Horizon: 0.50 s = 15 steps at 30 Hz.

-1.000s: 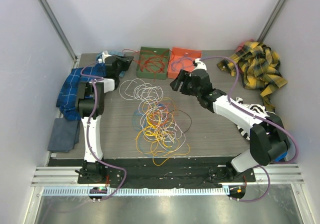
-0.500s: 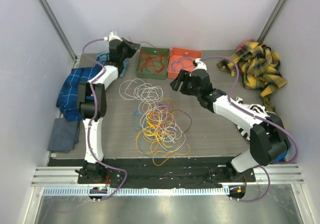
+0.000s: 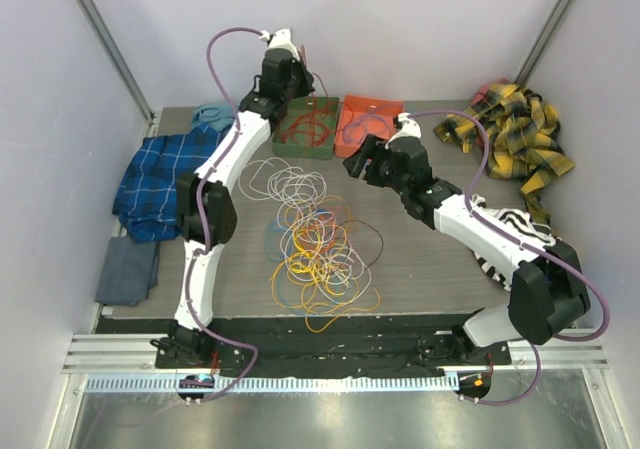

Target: Untangle the cables

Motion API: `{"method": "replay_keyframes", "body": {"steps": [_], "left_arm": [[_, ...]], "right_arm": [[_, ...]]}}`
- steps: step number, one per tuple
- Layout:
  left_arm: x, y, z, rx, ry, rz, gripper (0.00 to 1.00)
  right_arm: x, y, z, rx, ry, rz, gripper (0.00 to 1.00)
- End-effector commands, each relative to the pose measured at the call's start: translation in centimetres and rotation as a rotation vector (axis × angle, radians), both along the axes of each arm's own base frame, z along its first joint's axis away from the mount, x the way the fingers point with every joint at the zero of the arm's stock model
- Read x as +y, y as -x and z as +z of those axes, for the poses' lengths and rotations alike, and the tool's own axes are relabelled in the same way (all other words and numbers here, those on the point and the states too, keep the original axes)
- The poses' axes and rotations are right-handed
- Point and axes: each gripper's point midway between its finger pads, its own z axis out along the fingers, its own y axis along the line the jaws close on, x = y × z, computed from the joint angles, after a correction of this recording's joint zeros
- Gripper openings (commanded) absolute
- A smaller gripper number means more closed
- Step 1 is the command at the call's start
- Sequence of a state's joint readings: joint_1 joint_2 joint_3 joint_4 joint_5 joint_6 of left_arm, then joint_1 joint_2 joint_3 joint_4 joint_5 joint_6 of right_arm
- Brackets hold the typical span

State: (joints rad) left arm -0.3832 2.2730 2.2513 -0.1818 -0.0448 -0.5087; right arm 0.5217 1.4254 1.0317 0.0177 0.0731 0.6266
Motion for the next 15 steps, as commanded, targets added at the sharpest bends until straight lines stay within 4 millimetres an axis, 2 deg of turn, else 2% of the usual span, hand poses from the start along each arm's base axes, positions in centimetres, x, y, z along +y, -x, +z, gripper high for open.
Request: {"method": "replay_keyframes", "body": {"steps": [1, 5, 6, 7, 8, 10, 11, 12, 13, 14, 15], "left_arm": [[1.8, -0.7, -4.5, 0.060, -0.215, 0.069, 0.00], [2.1, -1.6, -8.4, 0.129, -0.281, 0.088, 0.00], [1.9, -1.9, -8.4, 0.126, -0.281, 0.086, 0.00], [1.8, -2.1, -10.2, 0.150, -0.293, 0.080, 0.00], [1.7, -2.1, -10.8, 0.161, -0.293, 0.075, 0.00], [1.6, -2.2, -12.0, 0.181, -0.294, 0.074, 0.24], [1.6, -2.2, -12.2, 0.186, -0.291, 0.079, 0.39], [1.8, -2.1, -12.5, 0.187, -0.297, 0.089, 0.59], [1.9, -2.1, -12.5, 0.185, -0.299, 0.098, 0.68], [2.3, -2.1, -11.1, 0.164, -0.296, 0.115, 0.76], [2.7, -2.1, -11.0, 0.154, -0.302, 0.139, 1.00]], "right_arm": [[-0.5, 0.2, 1.9, -0.058, -0.001, -0.016, 0.72], [-0.6, 0.1, 1.7, -0.054, 0.005, -0.017, 0.72], [-0.6, 0.2, 1.7, -0.052, 0.008, -0.017, 0.72], [-0.6, 0.2, 1.6, -0.051, 0.009, -0.017, 0.72], [-0.7, 0.2, 1.5, -0.050, 0.014, -0.018, 0.72], [-0.7, 0.1, 1.5, -0.050, 0.022, -0.020, 0.72], [-0.8, 0.0, 1.4, -0.048, 0.025, -0.021, 0.72], [-0.8, 0.0, 1.3, -0.048, 0.028, -0.022, 0.72], [-0.7, 0.0, 1.2, -0.046, 0.027, -0.021, 0.72], [-0.7, 0.0, 1.0, -0.042, 0.030, -0.019, 0.72], [-0.6, 0.0, 0.9, -0.039, 0.031, -0.016, 0.72]]}}
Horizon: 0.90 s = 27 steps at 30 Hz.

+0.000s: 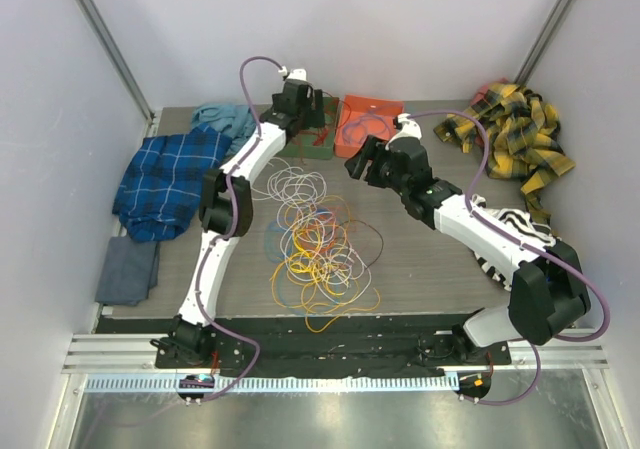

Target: Untangle the cables

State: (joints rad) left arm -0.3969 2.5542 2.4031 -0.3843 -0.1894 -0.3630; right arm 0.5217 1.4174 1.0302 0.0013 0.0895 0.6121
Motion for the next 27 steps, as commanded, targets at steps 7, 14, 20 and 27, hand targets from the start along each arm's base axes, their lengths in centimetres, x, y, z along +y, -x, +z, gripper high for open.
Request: {"method": "replay_keyframes", "body": {"steps": [7, 14, 20, 27], "left_arm": [[3.6, 1.2, 14.6, -0.279, -0.002, 0.129, 1.00], [5.4, 4.8, 15.9, -0.282, 0.049, 0.182, 1.00], [7.0, 9.9, 14.5, -0.270, 0.140, 0.220, 1.00], [4.1, 13.2, 12.1, -0.235, 0.200, 0.091, 0.87]], "right_arm": [[0.2, -0.2, 1.1, -0.037, -0.009, 0.001, 0.72], [-0.1, 0.2, 1.8, -0.051, -0.023, -0.004, 0.72], [-0.1, 0.4, 2.0, -0.058, -0.040, 0.000, 0.72], [-0.1, 0.5, 2.2, -0.059, -0.061, -0.011, 0.71]]}}
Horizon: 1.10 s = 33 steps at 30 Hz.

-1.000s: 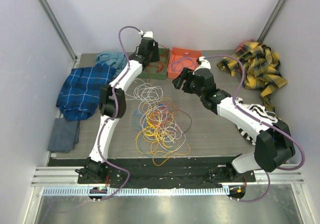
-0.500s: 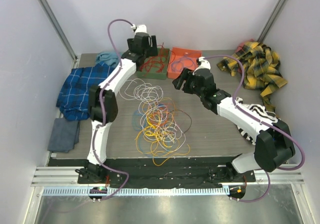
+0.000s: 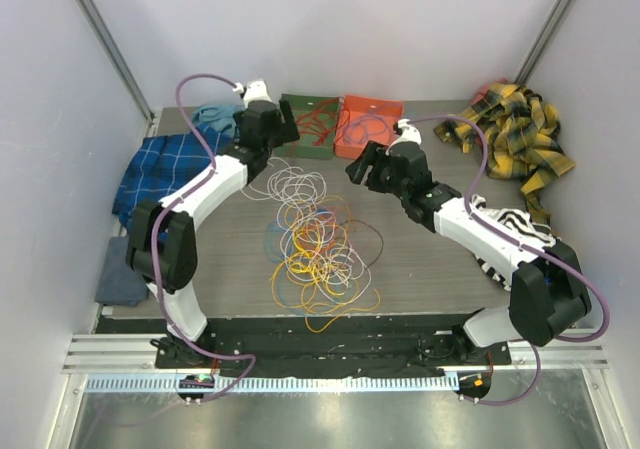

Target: Untangle the cables

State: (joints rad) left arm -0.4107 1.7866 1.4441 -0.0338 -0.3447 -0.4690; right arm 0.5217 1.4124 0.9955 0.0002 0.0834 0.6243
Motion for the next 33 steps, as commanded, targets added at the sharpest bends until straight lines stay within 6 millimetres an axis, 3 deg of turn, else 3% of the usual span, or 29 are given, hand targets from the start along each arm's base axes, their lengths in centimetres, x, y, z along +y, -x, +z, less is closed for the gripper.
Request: {"method": "replay_keyframes", "body": {"steps": [1, 3, 4, 5, 7, 8, 11, 12, 16, 18, 20, 23, 24, 26, 27, 29, 30, 31, 33], "left_arm": [[-3.7, 0.8, 2.1, -0.087, 0.098, -0.106, 0.86], [-5.9, 0.6, 2.0, -0.092, 0.139, -0.188, 0.82], [-7.4, 0.3, 3.2, -0.111, 0.153, -0.221, 0.82], [-8.6, -0.2, 1.7, -0.082, 0.137, -0.241, 0.81], [-11.2, -0.8, 2.1, -0.079, 0.075, -0.292, 0.84], [-12.0, -1.5, -0.1, -0.042, 0.034, -0.298, 0.88], [-12.8, -2.5, -1.2, -0.037, -0.080, -0.288, 0.92], [-12.7, -3.0, -2.7, -0.020, -0.111, -0.283, 0.92], [-9.4, -3.7, -3.7, -0.015, -0.141, -0.138, 0.97], [-6.4, -4.3, -1.6, -0.063, -0.096, -0.040, 0.98], [-4.2, -4.2, -2.1, -0.048, -0.060, 0.027, 0.97], [-1.3, -4.9, -2.3, -0.011, -0.090, 0.091, 0.98], [0.1, -4.9, -2.9, 0.019, -0.111, 0.121, 0.98], [1.3, -4.8, -4.0, 0.046, -0.094, 0.157, 0.98], [2.6, -5.1, -4.3, 0.051, -0.068, 0.186, 0.98], [3.7, -5.0, -4.3, 0.045, 0.013, 0.220, 0.98], [5.2, -5.0, -5.2, 0.061, 0.030, 0.249, 0.98], [5.6, -5.2, -5.4, 0.062, 0.049, 0.251, 0.97], [6.4, -5.9, -6.4, 0.081, 0.080, 0.258, 0.97]], "right_arm": [[-0.2, -0.1, 4.0, -0.104, -0.067, -0.025, 0.71], [-1.2, -0.2, 4.5, -0.124, -0.055, -0.071, 0.71], [-1.6, -0.1, 5.2, -0.142, -0.055, -0.086, 0.71], [-2.0, -0.1, 5.6, -0.154, -0.049, -0.103, 0.71], [-2.7, 0.0, 6.4, -0.179, -0.042, -0.124, 0.71], [-2.8, 0.1, 6.6, -0.181, -0.037, -0.126, 0.70], [-3.3, 0.4, 6.7, -0.181, -0.017, -0.133, 0.70], [-3.4, 0.4, 6.6, -0.180, -0.010, -0.134, 0.70], [-4.1, 0.2, 5.7, -0.172, 0.026, -0.156, 0.70], [-4.9, -0.4, 4.8, -0.156, 0.043, -0.203, 0.70], [-6.2, -1.1, 3.5, -0.121, 0.033, -0.266, 0.65], [-8.9, -2.9, 1.0, -0.047, -0.034, -0.386, 0.48], [-9.4, -3.6, 0.0, -0.024, -0.054, -0.419, 0.38], [-11.1, -5.0, 0.0, -0.035, -0.071, -0.479, 0.27], [-11.6, -5.6, -0.4, -0.025, -0.076, -0.504, 0.16], [-12.8, -6.9, -1.0, -0.025, -0.069, -0.552, 0.07], [-13.3, -7.3, -1.3, -0.017, -0.071, -0.569, 0.01], [-13.6, -8.1, -2.6, 0.010, -0.072, -0.582, 0.01], [-14.8, -9.7, -3.1, 0.017, -0.073, -0.608, 0.01]]}}
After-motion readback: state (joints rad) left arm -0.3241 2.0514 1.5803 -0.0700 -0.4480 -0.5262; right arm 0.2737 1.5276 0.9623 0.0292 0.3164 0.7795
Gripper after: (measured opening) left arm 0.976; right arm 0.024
